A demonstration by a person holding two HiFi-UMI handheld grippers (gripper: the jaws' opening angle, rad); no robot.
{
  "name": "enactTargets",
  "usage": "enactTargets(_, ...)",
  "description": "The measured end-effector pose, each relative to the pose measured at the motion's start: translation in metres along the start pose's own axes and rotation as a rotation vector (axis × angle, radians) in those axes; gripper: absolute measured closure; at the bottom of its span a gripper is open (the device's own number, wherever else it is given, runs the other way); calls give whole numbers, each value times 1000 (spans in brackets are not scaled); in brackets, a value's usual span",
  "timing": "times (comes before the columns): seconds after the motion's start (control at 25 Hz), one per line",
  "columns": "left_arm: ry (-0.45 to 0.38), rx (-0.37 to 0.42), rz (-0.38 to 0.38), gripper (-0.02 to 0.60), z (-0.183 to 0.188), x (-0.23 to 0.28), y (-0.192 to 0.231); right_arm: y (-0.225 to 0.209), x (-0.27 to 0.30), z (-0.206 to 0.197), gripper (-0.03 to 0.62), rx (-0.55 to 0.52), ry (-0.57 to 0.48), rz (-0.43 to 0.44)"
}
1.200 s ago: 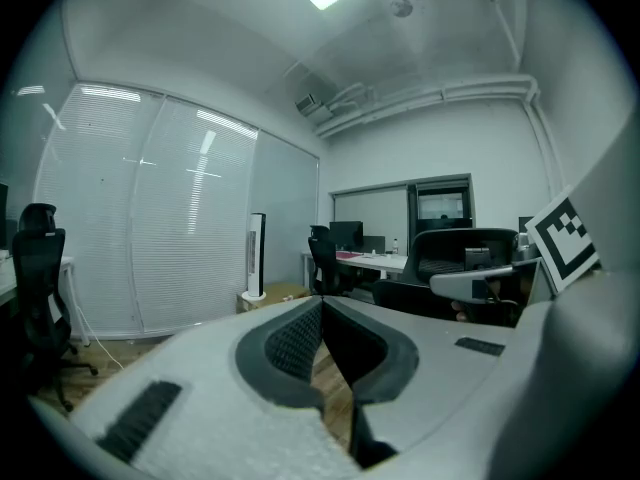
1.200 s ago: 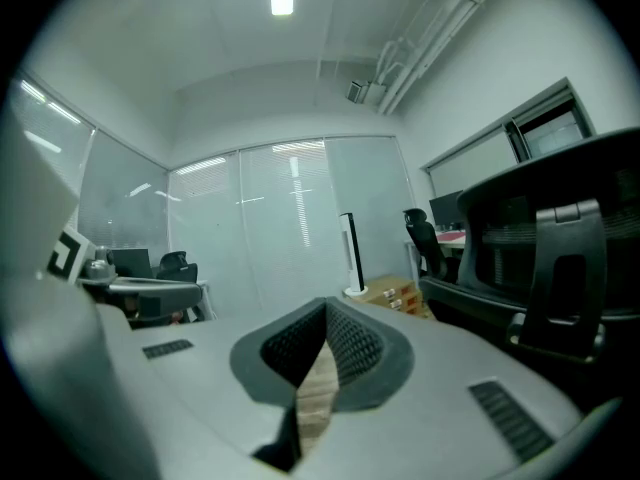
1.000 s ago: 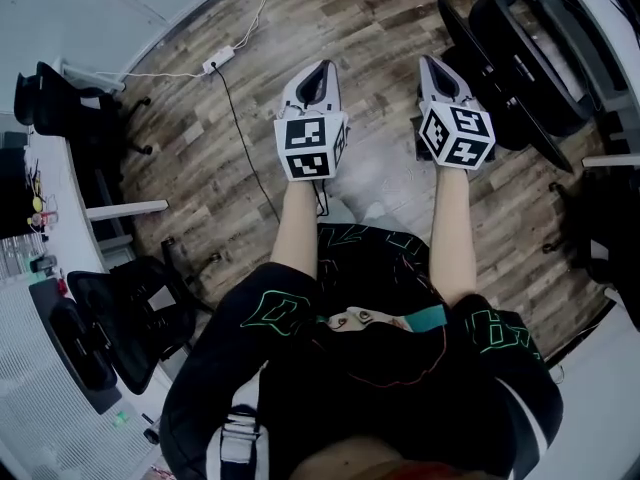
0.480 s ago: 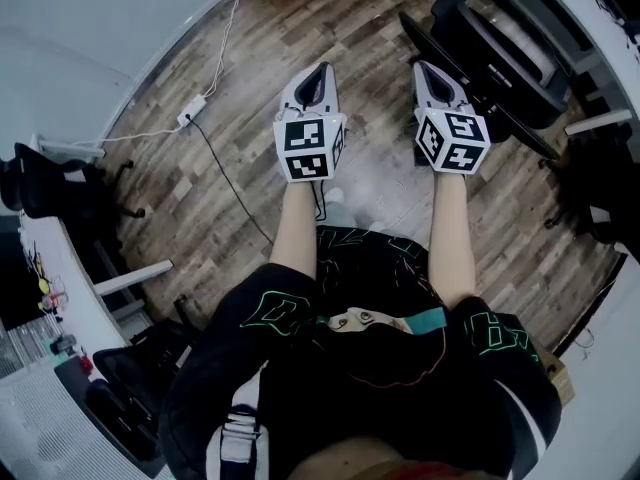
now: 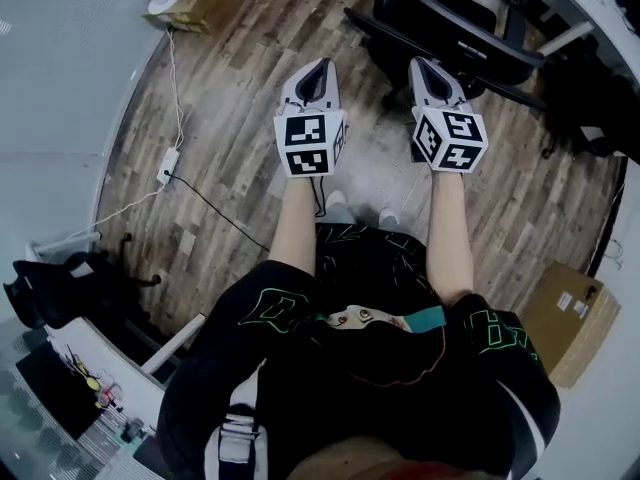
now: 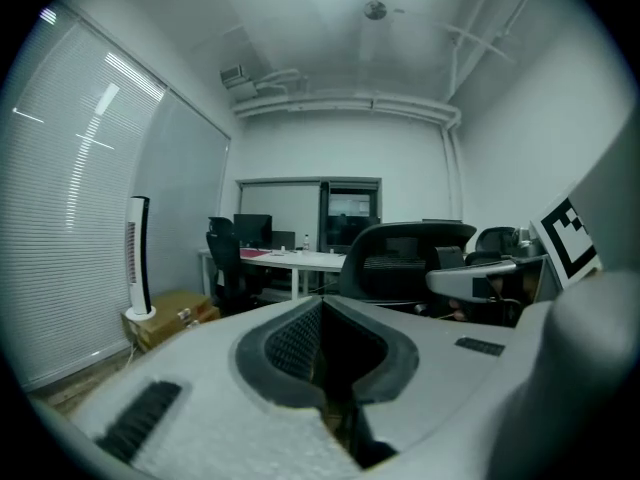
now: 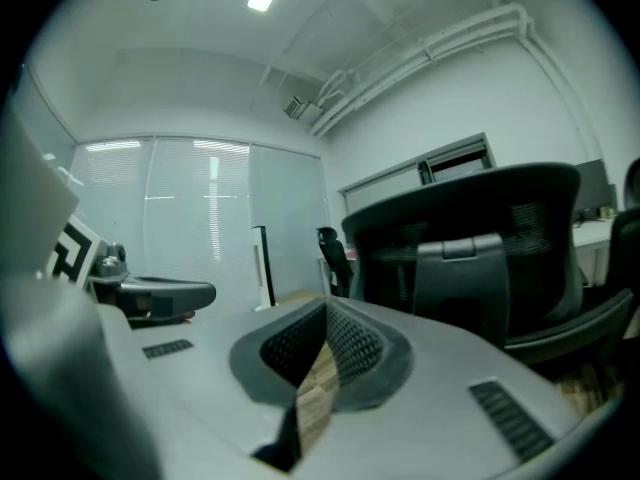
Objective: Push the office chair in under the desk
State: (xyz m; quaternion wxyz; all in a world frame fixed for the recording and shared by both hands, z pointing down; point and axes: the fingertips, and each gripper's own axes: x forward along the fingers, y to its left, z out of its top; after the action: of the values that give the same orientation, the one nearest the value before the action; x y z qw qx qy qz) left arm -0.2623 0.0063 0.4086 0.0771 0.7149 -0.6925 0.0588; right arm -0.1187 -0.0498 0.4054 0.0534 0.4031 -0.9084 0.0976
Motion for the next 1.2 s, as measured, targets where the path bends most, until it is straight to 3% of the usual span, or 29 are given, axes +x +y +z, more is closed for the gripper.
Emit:
enactTargets(0.36, 70, 94, -287, 572, -15, 49, -68, -59, -46, -27, 589, 50, 38, -278)
enactTargets(0.6, 63, 228, -411, 572, -9, 72, -125, -109, -91, -27, 589, 37, 62, -422)
enactTargets(0.76, 43, 304, -424, 572, -3, 82, -146, -141, -112, -17, 589, -3, 63, -492)
enactTargets(0.96, 73, 391, -401, 572, -11, 101, -154, -173, -118, -9, 589, -69, 88, -512)
enactTargets(1.08, 114, 462, -419, 561, -24, 107, -158, -181, -108, -10, 580, -131, 148, -463)
enactTargets(1.2, 159, 544, -464, 502, -33, 113, -163, -181, -95, -14, 530, -194, 224, -387)
